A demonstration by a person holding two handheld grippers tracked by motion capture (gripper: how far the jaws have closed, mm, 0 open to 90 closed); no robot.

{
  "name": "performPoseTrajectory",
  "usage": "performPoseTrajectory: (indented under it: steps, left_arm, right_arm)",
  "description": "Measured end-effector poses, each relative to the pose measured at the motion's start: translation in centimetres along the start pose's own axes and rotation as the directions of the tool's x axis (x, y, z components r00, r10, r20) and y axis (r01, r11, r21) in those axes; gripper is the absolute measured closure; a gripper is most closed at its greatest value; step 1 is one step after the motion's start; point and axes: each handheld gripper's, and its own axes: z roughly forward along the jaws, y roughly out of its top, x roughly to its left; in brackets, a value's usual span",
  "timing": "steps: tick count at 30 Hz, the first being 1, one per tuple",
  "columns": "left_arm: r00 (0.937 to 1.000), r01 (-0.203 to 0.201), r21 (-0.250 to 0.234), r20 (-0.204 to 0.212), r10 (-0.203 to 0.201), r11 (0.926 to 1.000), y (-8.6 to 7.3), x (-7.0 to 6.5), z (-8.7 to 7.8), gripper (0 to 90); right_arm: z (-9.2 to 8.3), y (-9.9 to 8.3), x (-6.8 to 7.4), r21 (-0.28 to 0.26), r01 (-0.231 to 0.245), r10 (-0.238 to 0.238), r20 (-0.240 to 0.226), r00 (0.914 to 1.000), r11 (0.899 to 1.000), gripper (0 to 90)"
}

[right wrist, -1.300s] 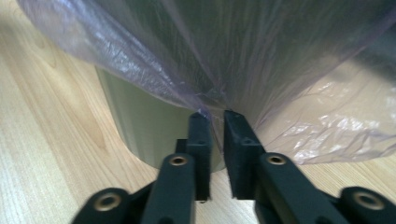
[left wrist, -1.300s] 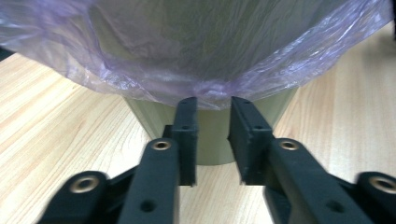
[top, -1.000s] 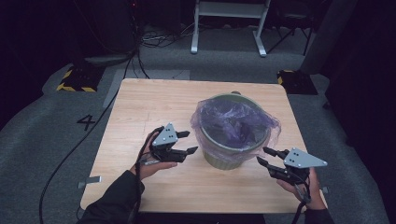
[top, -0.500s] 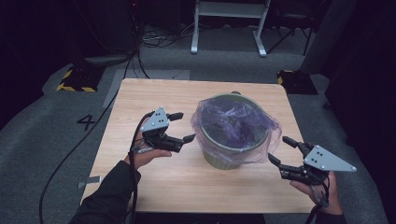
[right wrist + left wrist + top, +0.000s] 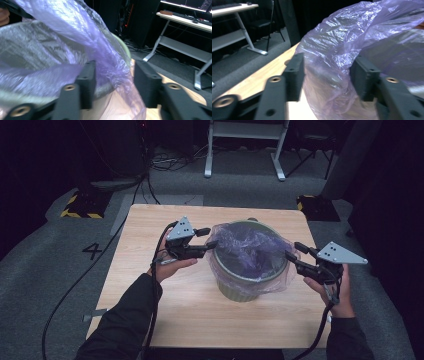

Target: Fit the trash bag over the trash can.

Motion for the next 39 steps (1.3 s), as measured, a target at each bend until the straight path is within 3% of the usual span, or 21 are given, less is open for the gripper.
performPoseTrajectory:
  steps: [2, 8, 12, 18, 21, 25, 28, 31, 34, 38, 39]
  left_arm:
    - [0.9999, -0.012, 0.003, -0.006, 0.012, 0.9999, 0.0, 0.2, 0.5, 58.7]
    - [0.9996, 0.0, 0.012, -0.027, 0.0, 0.9999, 0.2, 1.1, 1.7, 79.3]
    - [0.9987, 0.029, 0.014, -0.042, -0.029, 0.9995, 0.3, 1.9, 2.7, 83.3]
    - [0.9938, 0.089, 0.047, -0.071, -0.086, 0.9949, -0.1, 3.6, 4.4, 86.2]
    - [0.9889, 0.135, 0.064, -0.071, -0.131, 0.9888, -0.7, 4.4, 5.2, 86.6]
    - [0.9742, 0.217, 0.079, -0.081, -0.211, 0.973, -1.8, 5.3, 6.0, 85.0]
    - [0.9676, 0.243, 0.098, -0.095, -0.234, 0.9651, -2.4, 5.5, 6.6, 83.4]
    - [0.9688, 0.239, 0.116, -0.096, -0.229, 0.964, -2.7, 5.4, 7.2, 82.9]
    - [0.9692, 0.238, 0.157, -0.102, -0.224, 0.9584, -3.0, 5.1, 7.8, 83.6]
    - [0.9678, 0.249, 0.247, -0.101, -0.231, 0.9366, -4.2, 5.1, 9.0, 83.8]
    - [0.9676, 0.25, 0.245, -0.098, -0.233, 0.9366, -4.5, 5.0, 9.0, 83.3]
  right_arm:
    - [0.3, 0.1, -0.4, -0.008, -0.008, 0.008, -0.002, 1.0, 1.0, 69.9]
    - [1.1, 0.5, -1.8, -0.011, -0.048, 0.048, 0.037, 0.9982, 0.999, 84.4]
    - [2.3, 0.4, -3.0, 0.008, -0.097, 0.096, 0.074, 0.9926, 0.995, 89.6]
    - [4.4, -0.1, -4.2, 0.059, -0.144, 0.135, 0.129, 0.9824, 0.988, 90.0]
    - [5.4, -0.5, -4.6, 0.09, -0.163, 0.148, 0.15, 0.9775, 0.983, 90.0]
    - [6.6, -1.3, -5.1, 0.118, -0.193, 0.174, 0.16, 0.9717, 0.974, 90.0]
    - [7.2, -1.7, -5.2, 0.132, -0.205, 0.183, 0.161, 0.9698, 0.97, 90.0]
    - [7.7, -2.1, -5.4, 0.144, -0.212, 0.188, 0.167, 0.968, 0.967, 90.0]
    - [8.0, -2.5, -5.5, 0.156, -0.22, 0.194, 0.167, 0.9667, 0.963, 90.0]
    - [8.3, -3.1, -5.5, 0.174, -0.234, 0.206, 0.166, 0.9643, 0.956, 90.0]
    - [8.4, -3.3, -5.5, 0.182, -0.234, 0.205, 0.164, 0.9649, 0.955, 90.0]
